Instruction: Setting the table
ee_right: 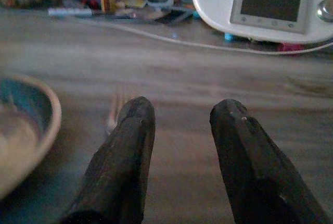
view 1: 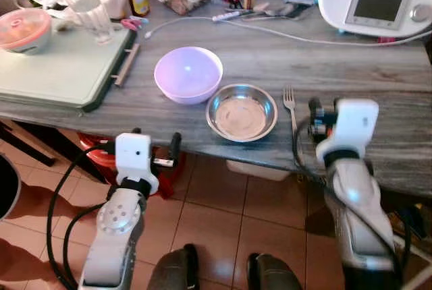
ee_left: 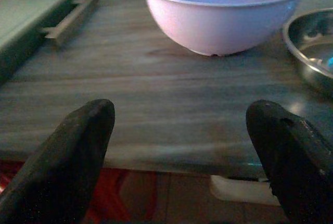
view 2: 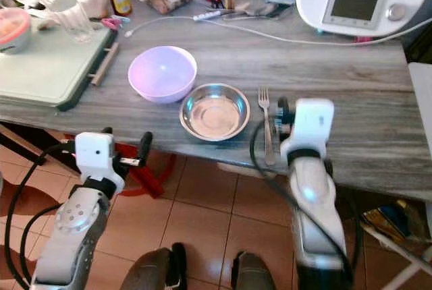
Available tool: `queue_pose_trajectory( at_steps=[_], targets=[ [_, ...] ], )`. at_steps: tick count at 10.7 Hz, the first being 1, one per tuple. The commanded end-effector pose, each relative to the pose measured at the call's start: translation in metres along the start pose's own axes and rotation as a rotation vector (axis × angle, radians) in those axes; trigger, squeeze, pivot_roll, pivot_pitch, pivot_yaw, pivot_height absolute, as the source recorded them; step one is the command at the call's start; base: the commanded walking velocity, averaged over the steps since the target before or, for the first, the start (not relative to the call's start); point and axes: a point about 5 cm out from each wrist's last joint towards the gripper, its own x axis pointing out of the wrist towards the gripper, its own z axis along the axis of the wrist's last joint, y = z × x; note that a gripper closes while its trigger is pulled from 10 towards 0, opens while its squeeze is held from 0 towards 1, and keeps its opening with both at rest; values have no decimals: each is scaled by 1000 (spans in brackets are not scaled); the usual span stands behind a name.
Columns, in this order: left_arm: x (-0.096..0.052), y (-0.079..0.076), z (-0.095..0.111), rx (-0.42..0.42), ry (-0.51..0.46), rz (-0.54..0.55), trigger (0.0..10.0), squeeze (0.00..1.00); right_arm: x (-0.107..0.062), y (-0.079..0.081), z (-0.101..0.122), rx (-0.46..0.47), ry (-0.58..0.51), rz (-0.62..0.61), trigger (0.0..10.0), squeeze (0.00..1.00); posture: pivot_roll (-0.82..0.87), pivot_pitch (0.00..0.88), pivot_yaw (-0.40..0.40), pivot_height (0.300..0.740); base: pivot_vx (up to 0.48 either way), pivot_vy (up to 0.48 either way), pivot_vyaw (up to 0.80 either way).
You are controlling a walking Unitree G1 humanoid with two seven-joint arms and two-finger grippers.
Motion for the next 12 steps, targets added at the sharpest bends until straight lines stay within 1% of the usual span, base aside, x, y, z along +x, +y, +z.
queue_pose_trajectory(
  at_steps=[1, 2, 3, 4, 6, 7, 8, 10, 11, 12],
  targets=[
    [-1, 4, -2, 1, 7, 16, 10000, 0, -1, -2, 0, -20, -12, -2, 10000, 0, -17, 89, 78, 740, 0, 0, 0],
    [-3, 10, -5, 12, 16, 23, 10000, 0, -3, -6, -4, 4, -22, -27, 10000, 1000, -23, 67, 82, 740, -300, 0, 0],
    [-3, 13, -6, 20, 14, 32, 10000, 0, -3, -5, -11, 16, -14, -33, 10000, 1000, -21, 51, 82, 740, -307, 0, 0],
    [0, 13, -4, 16, 5, 38, 10000, 0, -1, 0, -12, 19, -16, -12, 10000, 1000, -19, 43, 81, 740, -307, 0, 0],
    [1, 10, -5, 10, 4, 35, 10000, 0, 3, 6, -14, 18, -15, 8, 10000, 1000, -15, 38, 83, 740, -306, 0, 0],
    [0, 9, -6, 8, 6, 33, 10000, 0, 3, 3, -21, 34, 18, -10, 10000, 867, -10, 38, 82, 740, -304, 0, 0],
    [0, 9, -6, 9, 6, 34, 10000, 0, 3, 1, -25, 28, 32, -13, 10000, 0, -7, 42, 84, 740, -296, 0, 0],
    [1, 10, -5, 12, 0, 32, 10000, 0, 3, 2, -32, -5, 80, -9, 10000, 0, -4, 49, 86, 740, -285, 0, 0],
    [3, 8, -4, 11, -2, 29, 10000, 0, 5, 1, -33, -11, 82, 7, 10000, 0, -8, 57, 94, 740, -285, 0, 0],
    [5, 4, -3, 6, -5, 12, 10000, 0, 9, -1, -32, -42, 77, 39, 10000, 0, -18, 67, 99, 740, -262, 0, 0]
  ],
)
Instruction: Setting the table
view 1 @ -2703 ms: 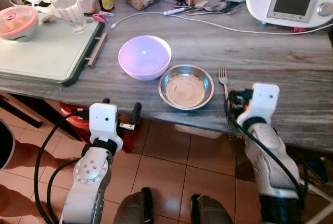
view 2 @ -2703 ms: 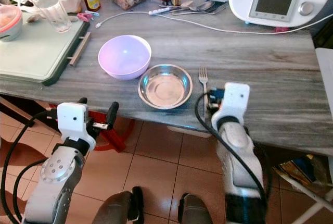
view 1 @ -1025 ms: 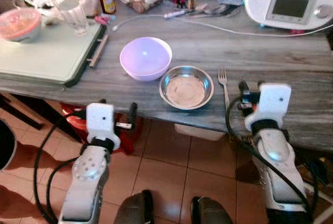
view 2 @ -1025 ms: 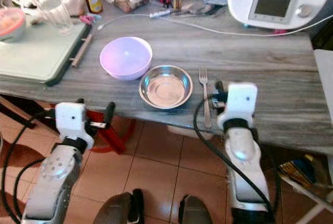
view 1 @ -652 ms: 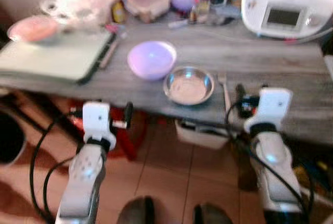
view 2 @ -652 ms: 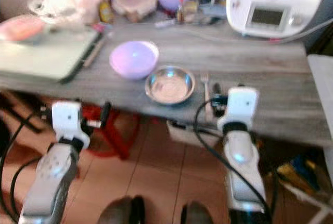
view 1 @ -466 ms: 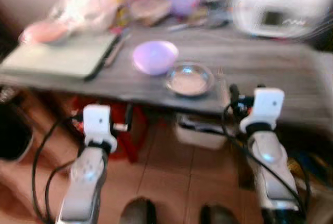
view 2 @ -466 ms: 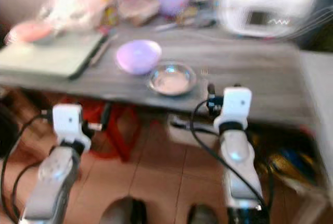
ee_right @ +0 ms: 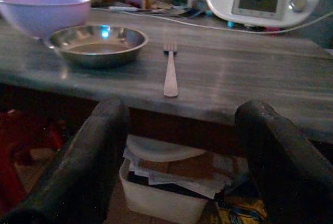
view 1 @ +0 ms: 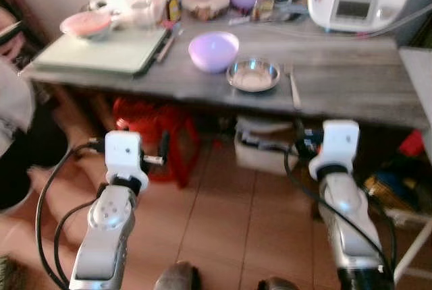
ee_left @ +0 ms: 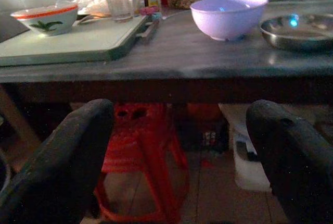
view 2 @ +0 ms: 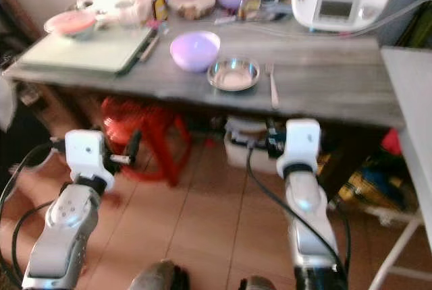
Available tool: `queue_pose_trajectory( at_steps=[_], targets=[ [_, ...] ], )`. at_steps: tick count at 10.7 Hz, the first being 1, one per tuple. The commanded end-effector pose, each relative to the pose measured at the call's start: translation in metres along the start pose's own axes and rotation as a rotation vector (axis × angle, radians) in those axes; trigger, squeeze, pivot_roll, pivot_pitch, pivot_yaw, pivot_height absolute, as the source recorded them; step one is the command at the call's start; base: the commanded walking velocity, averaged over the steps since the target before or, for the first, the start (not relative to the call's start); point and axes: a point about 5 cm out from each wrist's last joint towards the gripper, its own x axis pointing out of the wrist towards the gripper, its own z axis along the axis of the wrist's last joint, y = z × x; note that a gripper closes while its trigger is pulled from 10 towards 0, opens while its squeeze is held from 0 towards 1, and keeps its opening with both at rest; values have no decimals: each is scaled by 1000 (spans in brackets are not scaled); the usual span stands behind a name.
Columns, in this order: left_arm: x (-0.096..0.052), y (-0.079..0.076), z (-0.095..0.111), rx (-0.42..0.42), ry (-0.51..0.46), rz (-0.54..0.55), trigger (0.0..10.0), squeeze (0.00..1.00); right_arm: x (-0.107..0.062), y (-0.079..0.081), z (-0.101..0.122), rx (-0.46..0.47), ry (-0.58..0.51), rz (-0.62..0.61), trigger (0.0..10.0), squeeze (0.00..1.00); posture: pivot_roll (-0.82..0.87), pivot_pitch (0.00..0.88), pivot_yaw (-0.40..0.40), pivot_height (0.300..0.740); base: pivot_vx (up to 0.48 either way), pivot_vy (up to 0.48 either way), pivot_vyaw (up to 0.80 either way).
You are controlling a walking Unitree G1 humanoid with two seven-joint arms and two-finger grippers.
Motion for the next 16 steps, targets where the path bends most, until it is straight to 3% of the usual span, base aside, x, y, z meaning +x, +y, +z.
queue_pose_trajectory(
  at_steps=[1, 3, 5, 6, 7, 8, 9, 10, 12, 13, 15, 16],
  targets=[
    [0, -4, 0, -2, 3, -22, 10000, 0, 2, -8, -6, -23, 54, -19, 10000, 0, -20, 78, 99, 740, 0, 0, 0],
    [-4, -1, -3, 0, 13, -40, 10000, 0, 5, -5, -12, -52, 73, 40, 10000, 0, -32, 96, 104, 740, 0, 0, 0],
    [-1, -6, -3, 6, 15, -74, 10000, 0, 6, 16, -21, -43, 98, 126, 10000, 0, -23, 109, 112, 740, 0, 0, 0],
    [-2, -9, -2, -5, 18, -99, 10000, 0, 0, 17, -22, -34, 112, 133, 10000, 0, -15, 110, 104, 740, 0, 0, 0],
    [-6, -6, 3, -2, 0, -117, 10000, 0, -3, 11, -19, -63, 112, 73, 10000, 0, -15, 115, 93, 740, 0, 0, 0],
    [-10, 3, 3, 4, -3, -63, 10000, 0, -4, -2, -12, -112, 59, -30, 10000, 0, -4, 128, 63, 740, 0, 0, 0],
    [-16, 7, -1, -8, 5, -15, 10000, 0, -10, -8, -12, -23, 63, -70, 10000, 314, -4, 143, 48, 740, 0, 0, 0],
    [-17, 5, -2, -12, 7, -16, 10000, 0, -11, -6, -12, -18, 74, -61, 10000, 1000, -5, 148, 45, 740, 0, 0, 0],
    [-18, 2, -3, -36, 21, -19, 10000, 0, -13, 5, -7, 26, 65, -11, 10000, 1000, -3, 165, 42, 740, 0, 0, 0],
    [-18, 5, -4, -34, 33, -11, 10000, 0, -13, 6, -9, 114, 73, -9, 10000, 1000, -4, 172, 54, 740, 0, 0, 0],
    [-11, 0, 1, -40, 13, -14, 10000, 0, -7, 8, -4, 122, 51, -33, 10000, 1000, -2, 172, 57, 740, 0, 0, 0],
    [-6, -2, 6, -39, -10, -30, 10000, 0, -5, 12, -1, 123, 37, -15, 10000, 471, -2, 174, 54, 740, 0, 0, 0]
  ],
)
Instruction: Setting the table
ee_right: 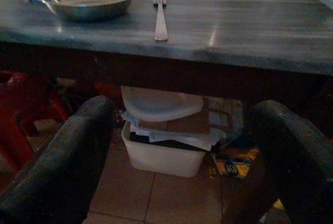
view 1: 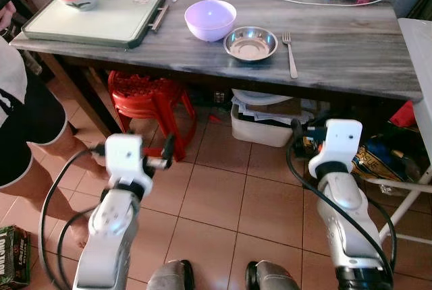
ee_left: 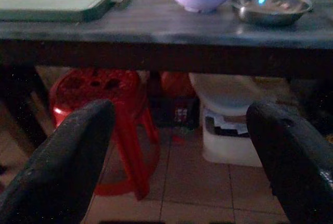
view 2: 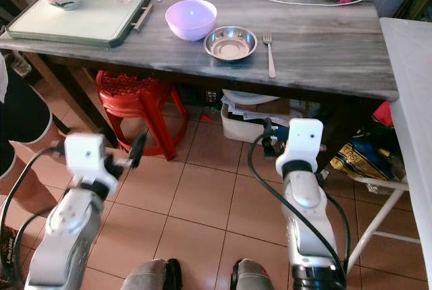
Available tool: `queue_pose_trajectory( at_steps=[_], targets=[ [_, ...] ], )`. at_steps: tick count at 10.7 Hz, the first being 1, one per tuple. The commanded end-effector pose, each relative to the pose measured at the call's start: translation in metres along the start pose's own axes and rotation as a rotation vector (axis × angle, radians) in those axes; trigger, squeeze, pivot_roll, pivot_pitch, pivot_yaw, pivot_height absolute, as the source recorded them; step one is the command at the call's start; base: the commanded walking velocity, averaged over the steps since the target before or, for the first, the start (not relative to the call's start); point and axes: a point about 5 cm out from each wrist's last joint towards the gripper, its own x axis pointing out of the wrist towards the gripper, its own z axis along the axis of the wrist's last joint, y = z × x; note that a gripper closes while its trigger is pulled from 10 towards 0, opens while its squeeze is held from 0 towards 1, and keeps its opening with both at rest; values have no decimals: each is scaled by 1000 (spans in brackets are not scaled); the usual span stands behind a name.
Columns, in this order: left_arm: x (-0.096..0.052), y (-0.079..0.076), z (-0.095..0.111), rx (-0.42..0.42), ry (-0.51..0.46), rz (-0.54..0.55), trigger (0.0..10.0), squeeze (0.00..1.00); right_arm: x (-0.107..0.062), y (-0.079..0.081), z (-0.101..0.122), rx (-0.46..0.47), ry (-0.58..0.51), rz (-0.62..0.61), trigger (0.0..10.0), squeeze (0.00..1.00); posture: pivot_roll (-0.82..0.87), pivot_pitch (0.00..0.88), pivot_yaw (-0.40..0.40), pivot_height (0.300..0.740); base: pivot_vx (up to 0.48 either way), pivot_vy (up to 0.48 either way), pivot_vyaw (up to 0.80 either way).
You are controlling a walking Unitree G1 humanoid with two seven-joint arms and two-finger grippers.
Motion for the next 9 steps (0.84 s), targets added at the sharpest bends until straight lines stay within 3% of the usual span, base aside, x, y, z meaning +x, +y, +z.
queue_pose_trajectory(
  at_steps=[1, 2, 4, 9],
  targets=[
    [0, 1, -1, 8, 7, -1, 10000, 0, 1, 3, 1, 1, -11, 15, 10000, 118, -3, 181, 57, 740, 0, 0, 0],
    [0, 3, 0, 16, 2, 1, 10000, 0, 0, 2, 3, 8, -31, 13, 10000, 0, -3, 181, 57, 740, 0, 0, 0],
    [-5, 11, -5, -1, 20, 41, 10000, 0, -1, 1, -1, 19, -19, 13, 10000, 0, -10, 161, 68, 740, 0, -261, 0],
    [-1, 3, -2, -2, 2, 17, 10000, 0, 5, 3, 1, 20, -34, 40, 10000, 0, 0, 149, 45, 740, 0, -282, 0]
  ],
)
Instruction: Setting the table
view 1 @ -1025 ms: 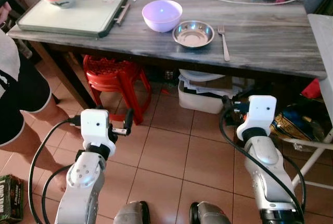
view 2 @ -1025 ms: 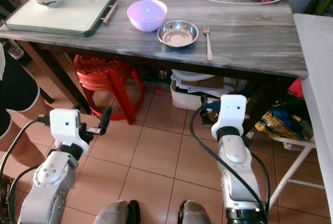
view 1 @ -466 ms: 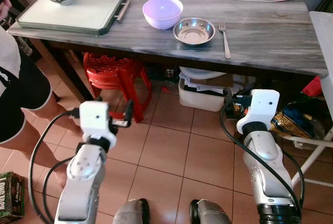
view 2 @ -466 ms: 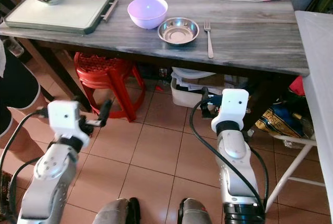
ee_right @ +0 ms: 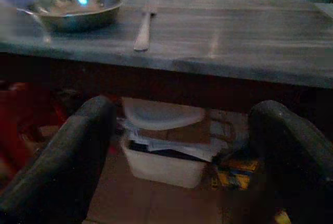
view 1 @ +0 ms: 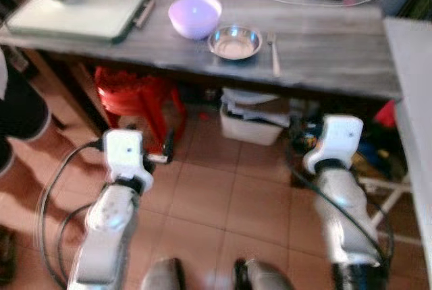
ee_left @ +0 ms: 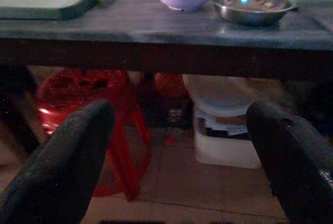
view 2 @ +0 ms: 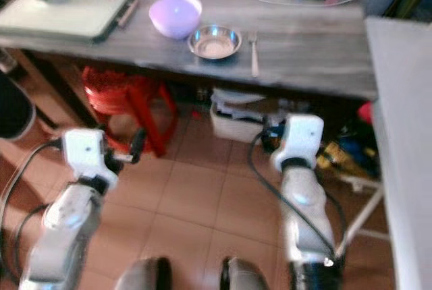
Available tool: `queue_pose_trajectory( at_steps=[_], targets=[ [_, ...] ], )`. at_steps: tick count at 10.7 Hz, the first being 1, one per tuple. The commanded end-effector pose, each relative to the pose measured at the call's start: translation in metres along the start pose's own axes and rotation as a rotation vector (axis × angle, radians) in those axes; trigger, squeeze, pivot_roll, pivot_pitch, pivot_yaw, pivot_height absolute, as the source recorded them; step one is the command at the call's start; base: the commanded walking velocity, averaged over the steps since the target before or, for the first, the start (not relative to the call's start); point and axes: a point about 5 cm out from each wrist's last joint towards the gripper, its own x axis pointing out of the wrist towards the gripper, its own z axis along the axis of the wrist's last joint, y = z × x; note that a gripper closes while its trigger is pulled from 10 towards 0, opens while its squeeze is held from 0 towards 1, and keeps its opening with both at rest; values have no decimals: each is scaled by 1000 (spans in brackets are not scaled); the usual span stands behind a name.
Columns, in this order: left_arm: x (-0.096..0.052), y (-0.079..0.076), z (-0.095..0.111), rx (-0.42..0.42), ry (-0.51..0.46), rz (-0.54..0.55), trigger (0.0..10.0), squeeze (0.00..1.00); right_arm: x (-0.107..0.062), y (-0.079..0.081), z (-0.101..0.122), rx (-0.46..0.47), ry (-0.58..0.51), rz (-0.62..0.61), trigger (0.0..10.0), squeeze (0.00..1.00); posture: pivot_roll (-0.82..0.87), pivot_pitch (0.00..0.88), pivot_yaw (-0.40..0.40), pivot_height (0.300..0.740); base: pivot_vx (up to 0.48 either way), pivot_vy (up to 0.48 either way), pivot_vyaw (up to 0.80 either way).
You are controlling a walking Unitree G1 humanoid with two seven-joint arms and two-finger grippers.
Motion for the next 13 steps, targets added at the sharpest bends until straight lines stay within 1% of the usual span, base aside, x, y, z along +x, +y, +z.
queue_pose_trajectory(
  at_steps=[1, 3, 5, 7, 12, 13],
  targets=[
    [-1, -1, -1, -6, 2, -2, 10000, 0, 0, -5, -1, -4, 6, -4, 10000, 0, 2, 147, 42, 740, 0, 0, -669],
    [3, 2, 1, 0, -7, 9, 10000, 0, 3, 1, 2, -10, -12, 23, 10000, 0, 0, 164, 45, 740, 0, 0, -800],
    [6, 3, 4, 4, -19, 12, 10000, 0, 9, 7, 10, -12, -43, 57, 10000, 0, -3, 159, 46, 740, 0, 0, -800],
    [6, 1, 4, 1, -25, 8, 10000, 0, 13, 10, 14, -3, -60, 78, 10000, 0, -3, 161, 40, 740, 0, -120, -697],
    [5, -1, 3, -5, -23, 7, 10000, 0, 12, 13, 13, -7, -59, 105, 10000, 0, -2, 168, 40, 740, 0, -317, 0],
    [5, -1, 4, -5, -25, 11, 10000, 0, 12, 13, 12, -6, -57, 105, 10000, 0, 0, 170, 40, 740, 0, 0, 0]
  ],
)
